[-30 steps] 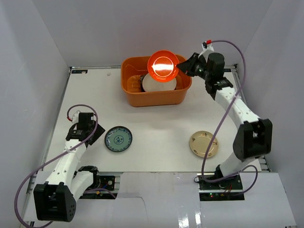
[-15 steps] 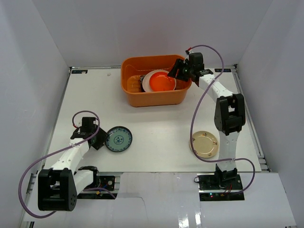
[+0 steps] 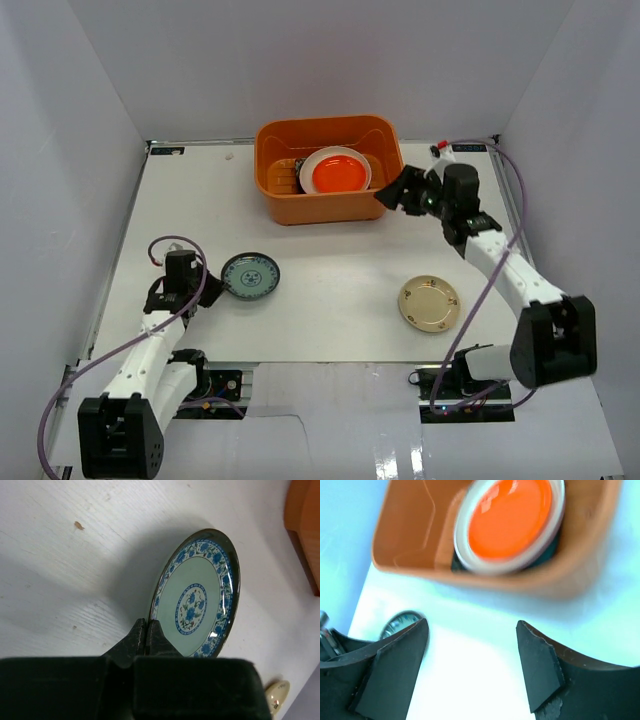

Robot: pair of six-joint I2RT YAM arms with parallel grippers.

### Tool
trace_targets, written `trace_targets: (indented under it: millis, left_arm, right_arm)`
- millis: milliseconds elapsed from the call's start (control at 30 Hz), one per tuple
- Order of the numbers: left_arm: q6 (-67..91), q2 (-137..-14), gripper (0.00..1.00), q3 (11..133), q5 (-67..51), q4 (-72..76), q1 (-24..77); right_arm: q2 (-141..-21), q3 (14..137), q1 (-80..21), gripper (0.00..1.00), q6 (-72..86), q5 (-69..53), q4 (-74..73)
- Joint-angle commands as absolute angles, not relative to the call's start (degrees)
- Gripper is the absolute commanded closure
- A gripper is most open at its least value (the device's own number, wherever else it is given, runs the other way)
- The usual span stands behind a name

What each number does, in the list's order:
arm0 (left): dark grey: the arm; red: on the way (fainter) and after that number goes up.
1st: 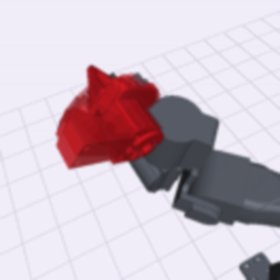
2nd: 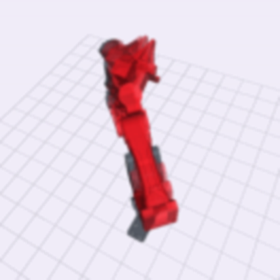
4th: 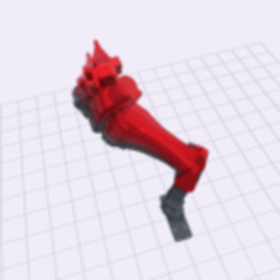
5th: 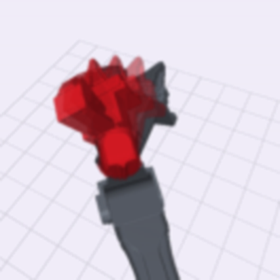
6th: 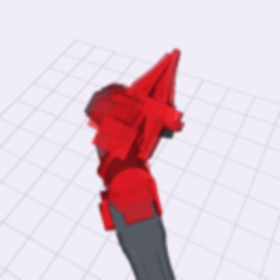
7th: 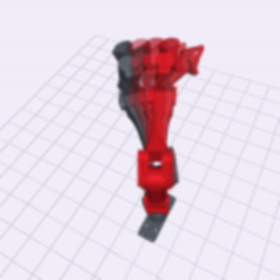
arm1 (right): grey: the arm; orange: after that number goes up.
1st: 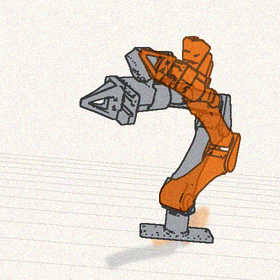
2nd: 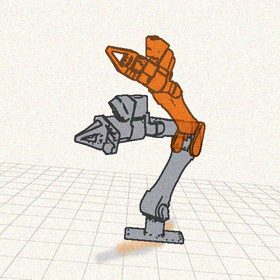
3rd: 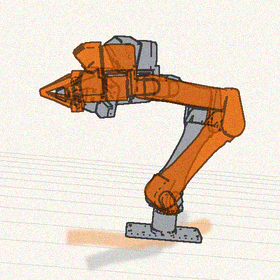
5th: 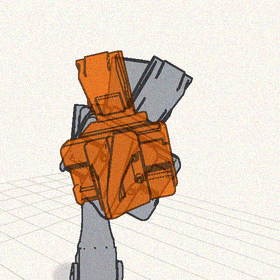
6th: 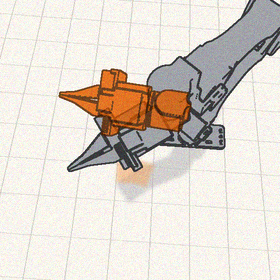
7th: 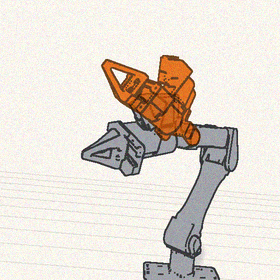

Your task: Place the plates into the plastic bin on the countertop

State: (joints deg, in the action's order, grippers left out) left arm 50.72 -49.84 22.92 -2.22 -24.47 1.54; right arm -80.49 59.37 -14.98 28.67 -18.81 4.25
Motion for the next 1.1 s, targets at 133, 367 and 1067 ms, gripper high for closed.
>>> trace_targets:
  millis: [133,367,1067]
  left_arm:
    - [45.3,-40.3,1.0,32.2,-14.8,-25.9,5.2]
    - [46.6,-42.4,1.0,46.0,-16.6,-17.6,14.8]
    - [34.6,-111.3,1.0,108.9,2.5,-19.2,22.7]
  right_arm:
    - [-56.2,34.8,-12.5,0.24,30.7,-13.3,2.0]
    - [-33.2,28.9,-12.2,0.04,32.9,4.8,-23.4]
    - [-40.9,24.2,-0.7,0.1,40.0,16.8,-34.5]
